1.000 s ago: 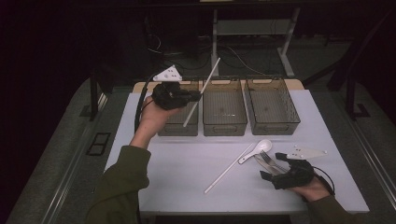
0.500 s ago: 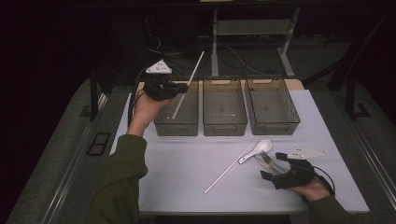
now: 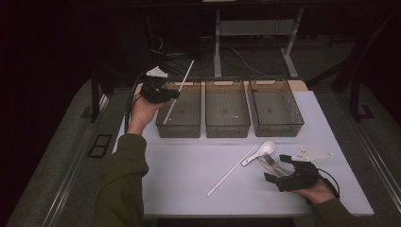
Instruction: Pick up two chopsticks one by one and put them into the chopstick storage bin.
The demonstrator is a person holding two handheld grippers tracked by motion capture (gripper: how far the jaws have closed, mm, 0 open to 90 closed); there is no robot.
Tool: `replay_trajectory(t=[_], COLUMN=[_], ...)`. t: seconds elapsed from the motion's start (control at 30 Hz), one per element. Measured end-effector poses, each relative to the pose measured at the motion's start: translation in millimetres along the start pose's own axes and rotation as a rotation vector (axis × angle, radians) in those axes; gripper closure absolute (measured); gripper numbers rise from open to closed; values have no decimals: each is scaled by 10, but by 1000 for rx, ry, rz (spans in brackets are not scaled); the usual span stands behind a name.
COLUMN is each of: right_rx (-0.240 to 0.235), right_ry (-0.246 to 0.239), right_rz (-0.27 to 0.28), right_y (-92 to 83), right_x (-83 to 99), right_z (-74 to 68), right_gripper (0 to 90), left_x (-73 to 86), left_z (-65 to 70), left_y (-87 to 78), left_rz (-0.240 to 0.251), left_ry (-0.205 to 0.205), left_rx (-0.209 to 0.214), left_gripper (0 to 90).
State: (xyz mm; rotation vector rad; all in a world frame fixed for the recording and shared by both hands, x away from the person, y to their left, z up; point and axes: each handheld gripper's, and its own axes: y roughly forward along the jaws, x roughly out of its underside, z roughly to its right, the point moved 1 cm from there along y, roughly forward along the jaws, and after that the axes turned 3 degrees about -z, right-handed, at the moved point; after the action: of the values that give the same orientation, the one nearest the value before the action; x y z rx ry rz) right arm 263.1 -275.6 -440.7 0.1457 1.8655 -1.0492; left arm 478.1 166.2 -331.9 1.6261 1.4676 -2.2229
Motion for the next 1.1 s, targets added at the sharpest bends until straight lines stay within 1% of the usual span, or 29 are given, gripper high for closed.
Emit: replay_trajectory(t=[0.13,0.17,0.2,0.37,0.4,0.43,0.6,0.83,0.97,1.0,1.03,1.07,1.1], right_rx=[0,0,0,2,2,2,3,1,0,0,0,0,-1], right_ry=[0,0,0,2,3,3,2,2,0,1,1,1,1], right_rz=[1,0,-1,-1,-1,-1,-1,-2,-1,0,0,0,1], right_y=[-2,-1,-1,-1,-1,-1,-1,-2,-1,-2,-3,-4,-4], right_x=[1,1,1,0,0,1,1,1,2,1,1,1,1], right_z=[4,3,2,3,4,3,3,3,1,0,1,2,2], right_gripper=[30,31,30,30,30,30,31,30,31,30,30,30,30], left_x=[97,117,138,229,243,253,318,377,380,378,379,378,376], left_z=[-45,-58,-65,-99,-97,-101,-111,-116,-122,-121,-112,-114,-110], left_y=[49,55,66,109,117,123,183,286,349,368,386,402,428], left_rz=[-36,-47,-53,-61,-61,-67,-83,-88,-97,-106,-104,-111,-113], left_ry=[-24,-24,-34,-59,-71,-70,-87,-121,-134,-141,-157,-152,-156], left_rx=[-7,-9,-8,-5,-3,-2,2,-2,-15,-24,-28,-31,-36], left_gripper=[848,848,848,848,848,848,848,846,844,843,842,841,839])
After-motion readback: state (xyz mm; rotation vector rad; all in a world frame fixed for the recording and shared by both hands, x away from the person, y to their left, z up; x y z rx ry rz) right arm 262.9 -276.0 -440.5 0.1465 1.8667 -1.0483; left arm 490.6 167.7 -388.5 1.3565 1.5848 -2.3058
